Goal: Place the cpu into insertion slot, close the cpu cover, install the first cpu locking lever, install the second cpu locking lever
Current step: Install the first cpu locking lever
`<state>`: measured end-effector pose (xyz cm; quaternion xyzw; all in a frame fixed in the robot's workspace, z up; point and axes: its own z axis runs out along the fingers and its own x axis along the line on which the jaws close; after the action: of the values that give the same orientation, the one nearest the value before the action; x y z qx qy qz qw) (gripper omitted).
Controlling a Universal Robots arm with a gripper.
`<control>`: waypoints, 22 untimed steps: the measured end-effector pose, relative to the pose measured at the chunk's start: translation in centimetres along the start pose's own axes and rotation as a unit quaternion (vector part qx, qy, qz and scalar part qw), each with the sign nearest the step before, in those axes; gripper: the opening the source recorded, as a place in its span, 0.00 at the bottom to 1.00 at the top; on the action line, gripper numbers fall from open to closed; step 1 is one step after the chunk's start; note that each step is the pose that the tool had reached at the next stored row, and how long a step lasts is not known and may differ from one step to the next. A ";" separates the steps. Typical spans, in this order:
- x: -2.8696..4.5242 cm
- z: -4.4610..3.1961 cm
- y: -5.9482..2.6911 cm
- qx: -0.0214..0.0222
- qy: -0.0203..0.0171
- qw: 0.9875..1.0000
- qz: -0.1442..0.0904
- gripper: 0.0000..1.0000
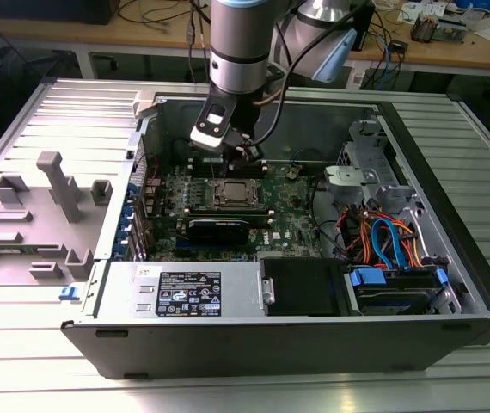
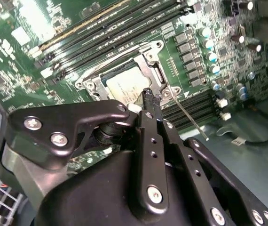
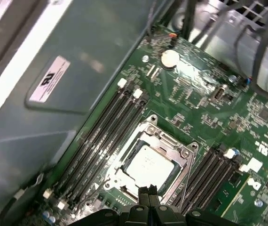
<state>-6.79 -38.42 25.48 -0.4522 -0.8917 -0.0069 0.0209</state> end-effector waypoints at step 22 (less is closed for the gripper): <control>0.71 0.03 -0.98 0.005 -0.002 0.990 -0.138 0.11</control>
<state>-8.00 -38.43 25.49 -0.3247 -0.9456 -0.0046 0.0200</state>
